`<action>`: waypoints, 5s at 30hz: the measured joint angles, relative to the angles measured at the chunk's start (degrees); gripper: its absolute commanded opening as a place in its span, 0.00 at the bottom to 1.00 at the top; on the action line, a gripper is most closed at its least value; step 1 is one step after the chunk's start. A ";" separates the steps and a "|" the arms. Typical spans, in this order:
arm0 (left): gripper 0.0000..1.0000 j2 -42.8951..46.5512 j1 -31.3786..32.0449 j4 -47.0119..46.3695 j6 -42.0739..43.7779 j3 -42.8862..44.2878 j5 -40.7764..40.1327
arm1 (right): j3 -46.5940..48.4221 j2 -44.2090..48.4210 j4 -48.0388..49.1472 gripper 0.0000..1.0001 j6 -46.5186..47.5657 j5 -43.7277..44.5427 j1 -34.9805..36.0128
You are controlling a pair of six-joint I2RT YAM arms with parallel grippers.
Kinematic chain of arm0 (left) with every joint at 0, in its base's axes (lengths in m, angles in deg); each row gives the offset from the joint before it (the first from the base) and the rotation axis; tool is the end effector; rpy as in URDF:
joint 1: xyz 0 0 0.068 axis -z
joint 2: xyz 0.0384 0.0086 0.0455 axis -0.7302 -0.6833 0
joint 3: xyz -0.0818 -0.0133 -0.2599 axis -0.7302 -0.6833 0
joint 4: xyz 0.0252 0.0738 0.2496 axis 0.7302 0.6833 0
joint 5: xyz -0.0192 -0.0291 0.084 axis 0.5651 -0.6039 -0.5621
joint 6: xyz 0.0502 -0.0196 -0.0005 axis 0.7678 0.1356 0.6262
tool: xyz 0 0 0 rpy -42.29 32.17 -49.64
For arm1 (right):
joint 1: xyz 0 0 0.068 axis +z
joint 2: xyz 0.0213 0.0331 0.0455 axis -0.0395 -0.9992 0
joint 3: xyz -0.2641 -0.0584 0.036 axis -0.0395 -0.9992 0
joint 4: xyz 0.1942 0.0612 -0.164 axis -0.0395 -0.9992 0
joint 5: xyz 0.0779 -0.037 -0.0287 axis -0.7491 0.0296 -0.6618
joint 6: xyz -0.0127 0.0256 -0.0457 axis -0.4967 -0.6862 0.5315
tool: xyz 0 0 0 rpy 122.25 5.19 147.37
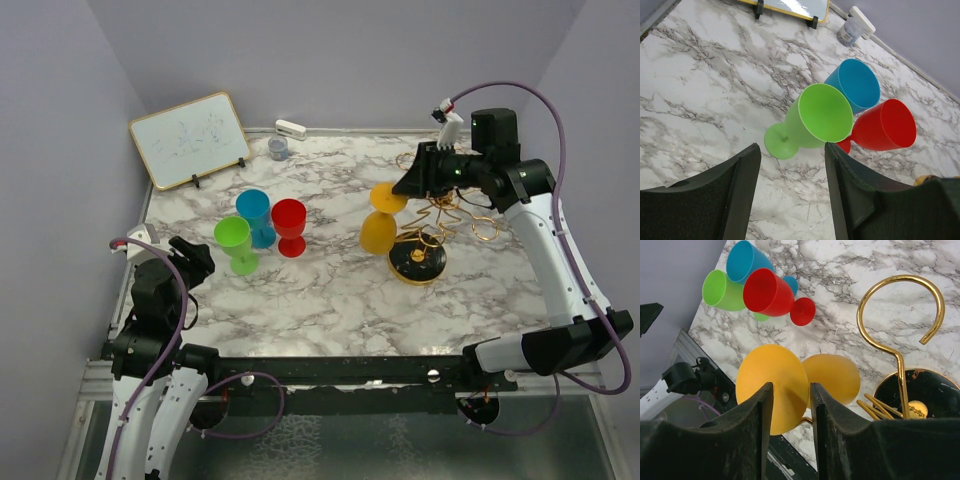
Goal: Take the wine glass off the wine glass rack
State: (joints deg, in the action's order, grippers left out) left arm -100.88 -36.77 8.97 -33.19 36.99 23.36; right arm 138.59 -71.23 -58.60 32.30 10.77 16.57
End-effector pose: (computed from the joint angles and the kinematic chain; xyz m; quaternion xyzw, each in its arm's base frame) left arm 0.0852 -0.0044 0.3190 -0.2674 0.7540 -0.1194 0.5880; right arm 0.2610 0.0872 0.4202 -0.1346 0.8643 0.3535 0.3316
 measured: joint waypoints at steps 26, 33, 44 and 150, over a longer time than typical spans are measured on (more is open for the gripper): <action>0.56 0.00 0.00 -0.07 0.00 -0.17 0.02 | -1.40 0.00 1.44 0.02 -0.28 -4.28 -0.13; 0.56 0.00 0.00 -0.15 0.02 -0.22 0.22 | -1.40 0.00 1.66 0.01 -0.74 -5.03 -0.13; 0.56 -0.04 0.00 -2.19 1.05 -0.68 3.28 | -1.40 1.46 3.02 0.05 -2.23 -8.07 -0.13; 0.00 -55.65 32.28 -73.16 -47.19 8.37 41.40 | -3.45 3.21 6.62 0.08 -4.96 -12.22 -0.13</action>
State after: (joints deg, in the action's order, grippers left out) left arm -156.53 -4.49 -64.19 -80.38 45.36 64.75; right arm 135.13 -68.02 -51.98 27.34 -1.45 16.44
